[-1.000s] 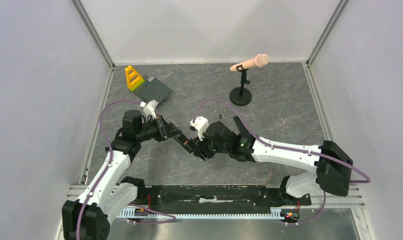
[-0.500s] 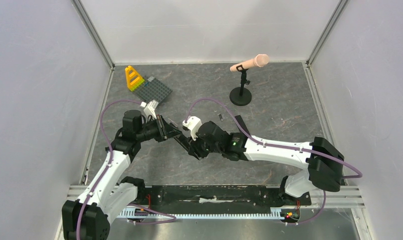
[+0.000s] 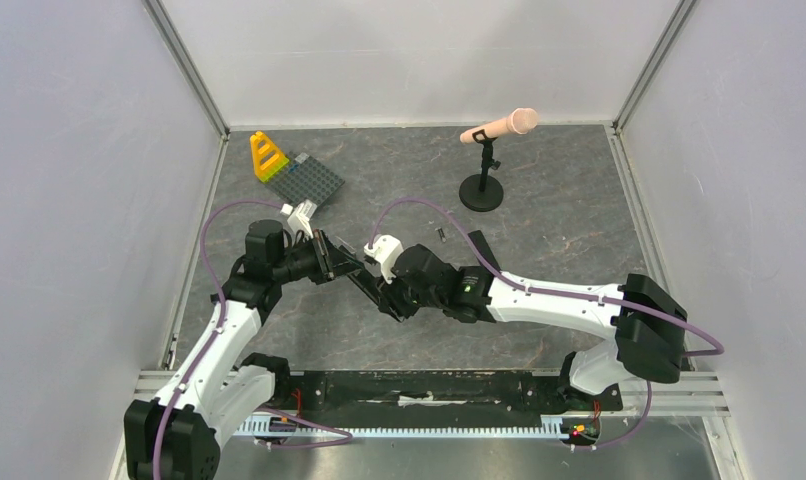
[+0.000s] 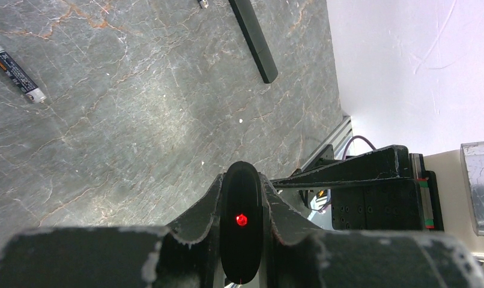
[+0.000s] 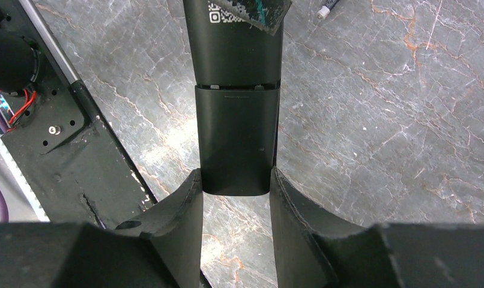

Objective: Load the batteries into the remote control
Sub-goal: Load the battery cover into the remote control.

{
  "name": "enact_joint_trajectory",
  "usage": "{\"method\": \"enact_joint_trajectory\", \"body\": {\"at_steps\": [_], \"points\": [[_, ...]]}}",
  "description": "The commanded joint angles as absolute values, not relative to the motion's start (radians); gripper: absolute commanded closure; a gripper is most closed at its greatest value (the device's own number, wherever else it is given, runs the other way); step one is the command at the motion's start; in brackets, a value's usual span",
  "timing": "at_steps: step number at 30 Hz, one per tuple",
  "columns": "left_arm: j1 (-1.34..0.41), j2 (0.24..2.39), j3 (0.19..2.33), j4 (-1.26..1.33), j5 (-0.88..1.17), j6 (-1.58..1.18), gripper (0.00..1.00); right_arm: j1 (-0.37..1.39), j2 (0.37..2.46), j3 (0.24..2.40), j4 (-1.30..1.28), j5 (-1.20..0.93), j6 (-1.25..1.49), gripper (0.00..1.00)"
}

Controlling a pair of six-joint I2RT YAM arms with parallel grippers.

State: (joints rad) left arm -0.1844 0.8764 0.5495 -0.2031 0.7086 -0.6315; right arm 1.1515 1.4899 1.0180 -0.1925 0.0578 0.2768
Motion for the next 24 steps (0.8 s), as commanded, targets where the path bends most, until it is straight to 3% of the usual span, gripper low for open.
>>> {"method": "enact_joint_trajectory", "body": {"at_steps": [1,24], "points": [[-0.180,0.876,0.562,-0.181,0.741,-0.632,0.98,1.160,1.508,1.027,-0.172,0.062,0.265,0.64],[-0.179,0.910,0.564,-0.173,0.871,-0.629,0.98,1.161,1.561,1.070,-0.169,0.062,0.238,0.61]]}}
